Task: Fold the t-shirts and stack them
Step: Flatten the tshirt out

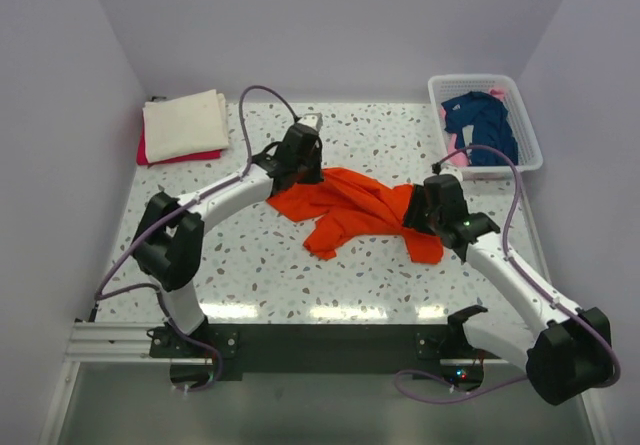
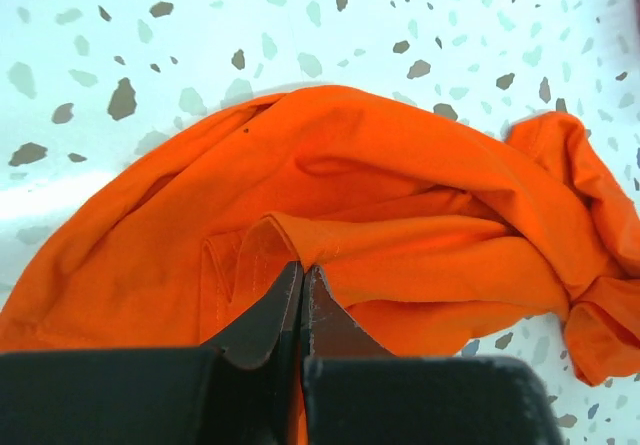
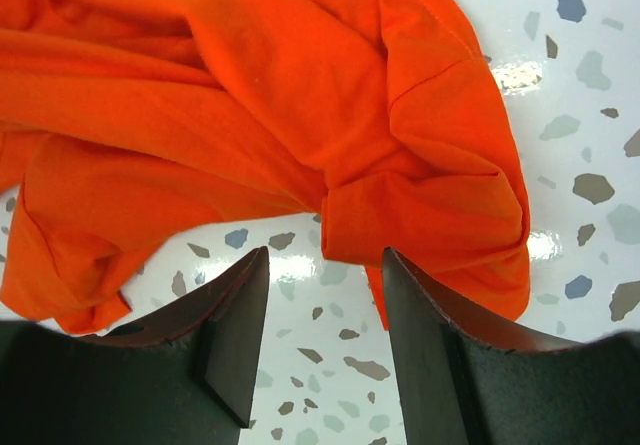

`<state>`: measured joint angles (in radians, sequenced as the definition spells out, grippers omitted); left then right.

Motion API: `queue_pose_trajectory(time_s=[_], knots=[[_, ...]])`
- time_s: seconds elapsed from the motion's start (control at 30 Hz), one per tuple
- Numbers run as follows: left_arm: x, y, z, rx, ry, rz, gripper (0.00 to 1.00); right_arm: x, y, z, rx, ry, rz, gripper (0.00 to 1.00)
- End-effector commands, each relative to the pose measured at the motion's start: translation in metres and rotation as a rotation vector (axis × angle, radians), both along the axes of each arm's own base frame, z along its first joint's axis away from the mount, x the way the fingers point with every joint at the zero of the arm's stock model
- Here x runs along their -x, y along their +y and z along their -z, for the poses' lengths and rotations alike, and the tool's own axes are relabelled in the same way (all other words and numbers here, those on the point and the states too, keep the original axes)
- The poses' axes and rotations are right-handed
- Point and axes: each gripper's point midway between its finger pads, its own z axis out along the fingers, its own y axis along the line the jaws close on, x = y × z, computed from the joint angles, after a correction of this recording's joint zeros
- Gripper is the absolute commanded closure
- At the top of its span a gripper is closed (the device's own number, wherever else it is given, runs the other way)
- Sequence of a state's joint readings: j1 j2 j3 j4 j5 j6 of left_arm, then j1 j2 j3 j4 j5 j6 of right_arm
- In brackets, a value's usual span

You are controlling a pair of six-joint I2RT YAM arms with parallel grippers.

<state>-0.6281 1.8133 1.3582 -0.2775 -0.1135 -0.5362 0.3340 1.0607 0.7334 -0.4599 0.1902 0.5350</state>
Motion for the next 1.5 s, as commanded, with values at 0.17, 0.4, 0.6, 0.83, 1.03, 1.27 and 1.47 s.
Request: queue_pose_trajectory(time_s=[0.17, 0.4, 0.6, 0.83, 1.03, 1.27, 1.47], knots=[[0.005, 0.031, -0.023, 0.012, -0.049, -0.061, 1.0, -0.002, -0.006, 0.007, 0.171, 0.015, 0.043, 0.47], [0.01, 0.034, -0.023, 0.022, -0.05, -0.058, 1.0, -0.014, 0.013, 0.009, 0.222, 0.019, -0.019, 0.46], [0.011, 0.038, -0.024, 0.024, -0.051, -0.064, 1.0, -0.013, 0.025, 0.008, 0.302, 0.01, -0.039, 0.45], [0.012, 0.041, -0.026, 0.026, -0.05, -0.068, 1.0, -0.014, 0.015, 0.025, 0.401, 0.048, -0.014, 0.47], [0.013, 0.046, -0.029, 0.028, -0.054, -0.079, 1.0, -0.017, 0.021, 0.037, 0.429, 0.097, -0.066, 0.79], [0.01, 0.077, -0.051, 0.025, -0.078, -0.14, 1.0, -0.032, 0.002, -0.034, 0.448, -0.029, 0.018, 1.0], [0.01, 0.127, -0.092, 0.032, -0.146, -0.236, 1.0, -0.045, -0.027, -0.113, 0.355, -0.169, 0.116, 1.0]])
